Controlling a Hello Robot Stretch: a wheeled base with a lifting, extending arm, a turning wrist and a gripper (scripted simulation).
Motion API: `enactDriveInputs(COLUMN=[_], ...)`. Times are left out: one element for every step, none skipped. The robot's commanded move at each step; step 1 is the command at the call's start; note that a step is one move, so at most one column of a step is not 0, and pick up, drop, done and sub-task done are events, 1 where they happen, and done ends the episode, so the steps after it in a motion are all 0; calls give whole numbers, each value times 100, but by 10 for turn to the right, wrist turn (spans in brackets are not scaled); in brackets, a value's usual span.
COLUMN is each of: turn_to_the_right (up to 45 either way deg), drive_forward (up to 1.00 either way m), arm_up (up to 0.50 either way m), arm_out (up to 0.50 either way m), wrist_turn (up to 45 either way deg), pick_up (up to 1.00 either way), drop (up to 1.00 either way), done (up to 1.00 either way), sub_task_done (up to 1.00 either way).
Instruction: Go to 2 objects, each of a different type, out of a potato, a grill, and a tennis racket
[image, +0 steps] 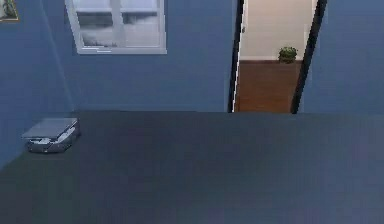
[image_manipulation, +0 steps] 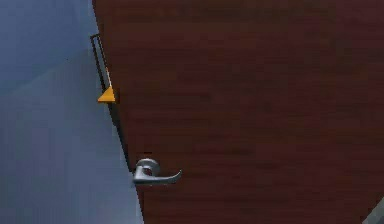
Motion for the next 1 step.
enactDriveInputs(turn_to_the_right=[60], drive_forward=[0], arm_up=[0], arm_out=[0], wrist_turn=[0], pick_up=[0], drop=[0], done=[0], sub_task_done=[0])
